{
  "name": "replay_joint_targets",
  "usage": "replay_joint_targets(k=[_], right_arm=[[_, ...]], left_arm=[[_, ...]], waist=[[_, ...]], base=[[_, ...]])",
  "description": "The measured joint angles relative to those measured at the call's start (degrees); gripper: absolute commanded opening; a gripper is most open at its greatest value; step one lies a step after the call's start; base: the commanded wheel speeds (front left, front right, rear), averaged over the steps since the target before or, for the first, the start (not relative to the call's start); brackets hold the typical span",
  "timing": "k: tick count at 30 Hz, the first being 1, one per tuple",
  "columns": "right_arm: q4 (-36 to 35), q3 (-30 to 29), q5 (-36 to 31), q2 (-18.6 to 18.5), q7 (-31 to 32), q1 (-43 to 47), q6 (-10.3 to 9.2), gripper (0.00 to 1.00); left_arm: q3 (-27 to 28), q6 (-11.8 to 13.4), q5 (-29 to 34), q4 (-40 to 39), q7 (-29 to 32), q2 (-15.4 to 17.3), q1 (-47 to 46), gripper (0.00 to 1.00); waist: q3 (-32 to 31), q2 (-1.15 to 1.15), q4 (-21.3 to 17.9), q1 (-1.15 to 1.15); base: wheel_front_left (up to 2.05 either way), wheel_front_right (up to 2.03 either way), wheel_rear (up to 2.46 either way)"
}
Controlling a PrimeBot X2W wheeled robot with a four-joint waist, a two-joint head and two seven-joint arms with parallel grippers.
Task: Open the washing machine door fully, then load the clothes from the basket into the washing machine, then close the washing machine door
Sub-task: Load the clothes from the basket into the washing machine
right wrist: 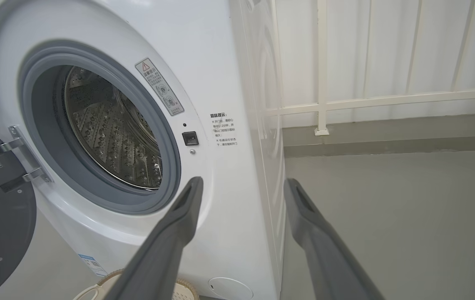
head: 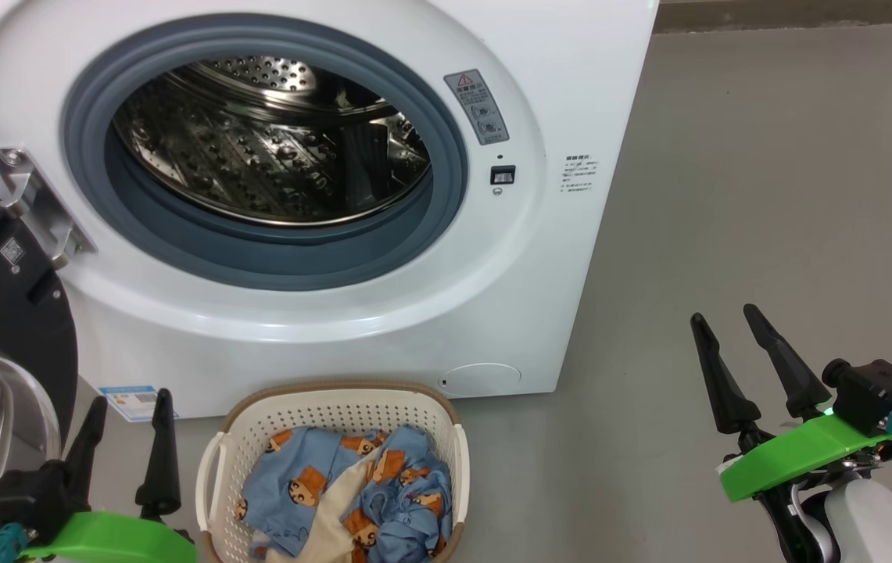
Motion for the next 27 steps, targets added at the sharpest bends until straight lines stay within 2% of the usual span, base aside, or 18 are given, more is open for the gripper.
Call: replay_joint_targets(k=[16, 27], right_arm=[[-0.2, 0.0, 0.0, 0.3, 0.0, -0.1, 0.00, 1.00], [-0.5, 0.1, -0.1, 0.5, 0.0, -1.4, 0.00, 1.00]], left_arm=[[-0.1, 0.3, 0.1, 0.0, 0.0, 0.2, -0.2, 1.00], [-0.6, 0.3, 0.2, 1.7, -0.3, 0.3, -2.8, 1.00]], waist=[[1.6, 0.00, -0.5, 0.00], [5.0, 0.00, -1.4, 0.00]], base=[[0.00, 0.00, 0.00], [0.00, 0.00, 0.00]])
